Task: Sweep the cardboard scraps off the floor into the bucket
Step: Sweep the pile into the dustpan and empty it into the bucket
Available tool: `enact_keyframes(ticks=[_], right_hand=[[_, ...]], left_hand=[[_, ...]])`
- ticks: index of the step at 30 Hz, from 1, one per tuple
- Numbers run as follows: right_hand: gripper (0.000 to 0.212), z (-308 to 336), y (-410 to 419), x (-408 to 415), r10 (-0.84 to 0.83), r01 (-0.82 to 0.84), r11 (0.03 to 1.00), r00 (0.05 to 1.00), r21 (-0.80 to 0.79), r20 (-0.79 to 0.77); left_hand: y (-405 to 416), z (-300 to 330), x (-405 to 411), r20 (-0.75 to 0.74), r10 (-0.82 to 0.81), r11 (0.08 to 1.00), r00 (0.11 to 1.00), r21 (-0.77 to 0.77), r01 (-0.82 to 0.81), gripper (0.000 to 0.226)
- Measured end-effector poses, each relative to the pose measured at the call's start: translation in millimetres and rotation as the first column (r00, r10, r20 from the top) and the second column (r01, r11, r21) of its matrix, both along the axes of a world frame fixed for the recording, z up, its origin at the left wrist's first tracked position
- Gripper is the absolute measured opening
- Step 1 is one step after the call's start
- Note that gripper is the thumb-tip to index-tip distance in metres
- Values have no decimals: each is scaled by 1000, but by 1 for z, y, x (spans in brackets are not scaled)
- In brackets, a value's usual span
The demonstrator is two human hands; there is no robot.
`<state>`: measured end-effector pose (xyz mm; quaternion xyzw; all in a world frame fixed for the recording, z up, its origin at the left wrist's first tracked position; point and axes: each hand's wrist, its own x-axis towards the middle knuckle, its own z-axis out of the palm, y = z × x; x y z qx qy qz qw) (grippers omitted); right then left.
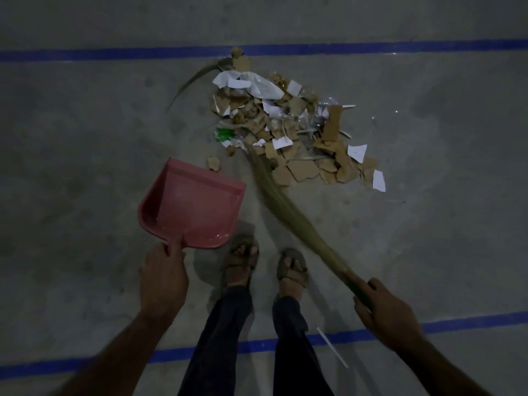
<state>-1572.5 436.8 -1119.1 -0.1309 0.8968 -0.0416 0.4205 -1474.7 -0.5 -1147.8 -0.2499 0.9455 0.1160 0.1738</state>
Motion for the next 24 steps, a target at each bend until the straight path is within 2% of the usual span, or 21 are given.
enact_keyframes(ticks=[4, 7, 11, 14, 19, 22, 24], right_hand=[[67, -4, -45, 17, 91, -83, 992, 992, -92, 82], [59, -32, -106, 12, 160, -143, 975, 983, -170, 92], [62, -71, -207, -13, 207, -200, 970, 978, -136, 33], [59, -93, -246, -33, 68, -63, 996, 995, -64, 77], [64, -118, -201, -34, -306, 314, 947, 946, -64, 111], [66, -92, -144, -22, -346, 351, 934, 935, -63, 80], [63, -61, -106, -11, -288, 292, 949, 956, -122, 48]], left_hand=[[-25, 9, 25, 9, 62, 998, 998, -24, -61, 46], [-48, 9, 42, 74, 123, 990, 990, -79, -118, 46], [-72, 4, 54, 90, 106, 989, 990, -116, -95, 37], [-84, -7, 51, 69, 28, 991, 997, -130, -19, 33], [-88, -28, 29, 68, -13, 999, 998, -34, 15, 43], [-80, -27, 11, 53, -8, 1000, 999, 4, 8, 44], [-71, -17, -3, 31, 21, 999, 999, 40, -22, 46]])
